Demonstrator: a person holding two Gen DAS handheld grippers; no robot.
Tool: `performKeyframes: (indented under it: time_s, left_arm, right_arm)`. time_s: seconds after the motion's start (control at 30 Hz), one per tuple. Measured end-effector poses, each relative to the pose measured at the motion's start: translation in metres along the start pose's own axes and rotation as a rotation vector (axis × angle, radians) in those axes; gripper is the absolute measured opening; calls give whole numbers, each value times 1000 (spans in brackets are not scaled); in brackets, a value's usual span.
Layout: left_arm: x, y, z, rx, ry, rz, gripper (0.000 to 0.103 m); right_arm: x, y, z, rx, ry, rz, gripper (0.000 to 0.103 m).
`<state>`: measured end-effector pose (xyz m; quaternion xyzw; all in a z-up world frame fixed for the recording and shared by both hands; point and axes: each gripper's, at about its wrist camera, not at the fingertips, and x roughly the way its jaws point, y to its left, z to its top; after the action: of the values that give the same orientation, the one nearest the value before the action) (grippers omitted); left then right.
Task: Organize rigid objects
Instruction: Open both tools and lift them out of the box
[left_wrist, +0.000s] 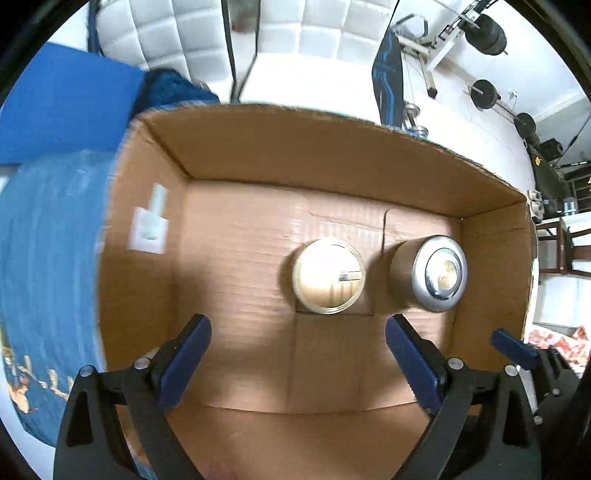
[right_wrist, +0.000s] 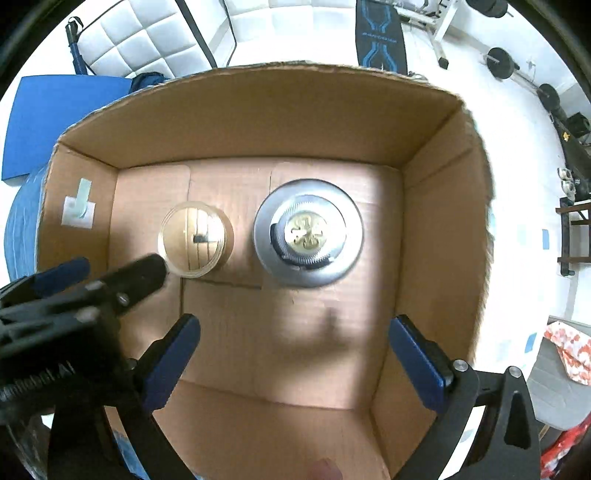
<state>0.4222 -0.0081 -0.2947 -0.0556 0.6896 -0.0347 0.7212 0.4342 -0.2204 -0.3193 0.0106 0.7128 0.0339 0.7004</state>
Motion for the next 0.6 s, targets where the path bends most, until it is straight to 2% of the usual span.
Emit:
performKeyframes:
  time_s: [0.13,0.27,0.33,0.4,0.43,0.6]
  left_arm:
    - [-23,2,-4,26,-62,44,97]
    - [-49,-11,-8,49,-125,79,97]
    - [-61,-14,-23,58,-154,83,97]
    - [-65,-16,-21,63,-173,89,97]
    - [-62,-24,-16,65,-183,88,97]
    - [-86,-27,-43,78,-249,88,97]
  right_arm:
    - [-19,0,-29,4,-45,-28,103]
    - [-36,7,-33,6,-66,-35,103]
    - [-46,16,-31,7,-80,-39,103]
    - [-62,24,-40,12,-99,-34,103]
    - [-68,22,-41,14,-105,-34,103]
    - [-96,21,-65,26,-165,-51,103]
